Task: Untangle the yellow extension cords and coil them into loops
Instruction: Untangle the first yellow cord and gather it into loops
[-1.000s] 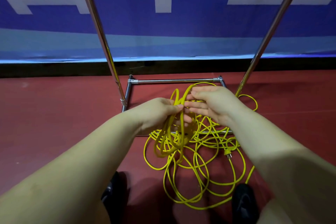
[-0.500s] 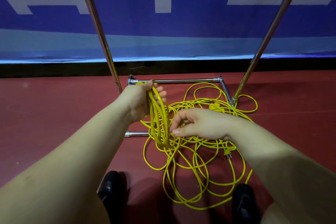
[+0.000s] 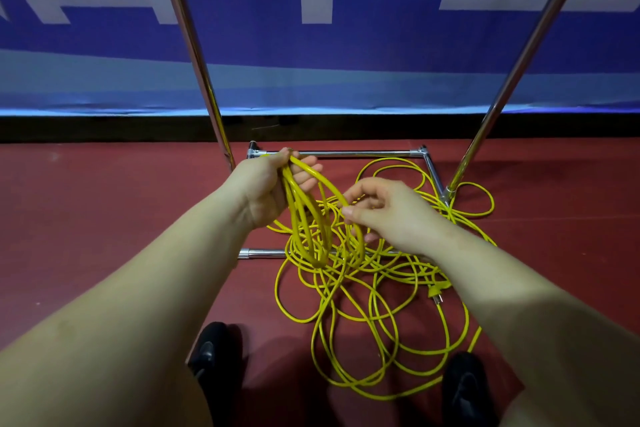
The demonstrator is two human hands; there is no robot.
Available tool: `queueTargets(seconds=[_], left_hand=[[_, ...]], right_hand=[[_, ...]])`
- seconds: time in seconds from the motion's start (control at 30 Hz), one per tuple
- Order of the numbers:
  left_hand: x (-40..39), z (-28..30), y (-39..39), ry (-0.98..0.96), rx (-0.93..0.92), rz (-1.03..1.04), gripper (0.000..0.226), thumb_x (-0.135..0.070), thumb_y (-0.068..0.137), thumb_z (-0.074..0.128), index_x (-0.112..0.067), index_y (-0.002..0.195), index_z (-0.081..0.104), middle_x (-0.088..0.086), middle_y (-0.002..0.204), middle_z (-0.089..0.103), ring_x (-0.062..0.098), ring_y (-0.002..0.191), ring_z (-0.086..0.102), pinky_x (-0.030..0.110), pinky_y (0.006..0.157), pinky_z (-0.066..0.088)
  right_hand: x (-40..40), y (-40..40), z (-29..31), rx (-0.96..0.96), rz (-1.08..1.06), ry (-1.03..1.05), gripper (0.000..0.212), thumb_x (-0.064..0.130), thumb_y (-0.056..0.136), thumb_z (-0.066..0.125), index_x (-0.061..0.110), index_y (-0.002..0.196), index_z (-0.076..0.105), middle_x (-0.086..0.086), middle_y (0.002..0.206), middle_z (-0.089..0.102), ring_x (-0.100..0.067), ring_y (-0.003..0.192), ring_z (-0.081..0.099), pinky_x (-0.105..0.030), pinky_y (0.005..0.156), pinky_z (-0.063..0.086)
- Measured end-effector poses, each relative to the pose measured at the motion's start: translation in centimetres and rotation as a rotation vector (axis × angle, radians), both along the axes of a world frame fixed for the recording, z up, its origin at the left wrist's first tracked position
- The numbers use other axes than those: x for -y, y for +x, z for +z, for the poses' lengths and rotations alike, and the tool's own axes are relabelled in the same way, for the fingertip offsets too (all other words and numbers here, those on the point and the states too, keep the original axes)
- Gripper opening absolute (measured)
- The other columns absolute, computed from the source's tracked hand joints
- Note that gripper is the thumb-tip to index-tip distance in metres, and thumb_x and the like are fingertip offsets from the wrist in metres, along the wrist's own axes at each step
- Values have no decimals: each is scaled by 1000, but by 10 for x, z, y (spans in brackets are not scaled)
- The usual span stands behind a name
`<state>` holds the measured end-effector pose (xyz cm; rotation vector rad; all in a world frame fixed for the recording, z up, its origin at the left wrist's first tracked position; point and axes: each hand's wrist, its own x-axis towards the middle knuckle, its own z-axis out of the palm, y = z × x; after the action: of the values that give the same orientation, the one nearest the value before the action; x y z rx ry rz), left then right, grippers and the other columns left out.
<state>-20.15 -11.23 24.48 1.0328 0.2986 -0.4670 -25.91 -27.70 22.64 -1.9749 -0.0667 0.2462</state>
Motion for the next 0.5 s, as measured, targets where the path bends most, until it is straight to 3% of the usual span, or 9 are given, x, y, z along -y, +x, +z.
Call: queueTargets(seconds=[0.13,0.3,0.43,0.5], left_hand=[[0,-2,-1,39,6,-71,31,-20,103,30,-9,84,52,5,64,71,13,57,70,24,54,56],[-3,-5,2,64,-18,-63,33,-19,103,31,-11,79,52,-2,54,63,12,51,67,23,52,54],[-17,-5,12,-63,-38,36,35,-22,102,29,-14,74,47,-5,46,40,7,38,44,18,46,49],[-26,-4,16,-138,-48,85,35,-24,103,28,-14,74,45,-6,43,36,6,34,36,13,44,43]], right_hand=[[4,0,1,22,-13,31,19,8,86,63,25,77,59,3,63,58,-4,47,54,-18,53,48],[0,1,-1,4,48,-48,16,16,91,57,22,76,59,2,62,57,0,44,49,-16,49,45],[3,-1,-8,-197,263,-226,33,36,94,48,17,67,55,1,65,62,-11,60,55,-25,64,46],[13,-1,-14,-219,324,-455,32,41,90,53,19,67,56,6,65,60,-6,57,52,-20,61,42]])
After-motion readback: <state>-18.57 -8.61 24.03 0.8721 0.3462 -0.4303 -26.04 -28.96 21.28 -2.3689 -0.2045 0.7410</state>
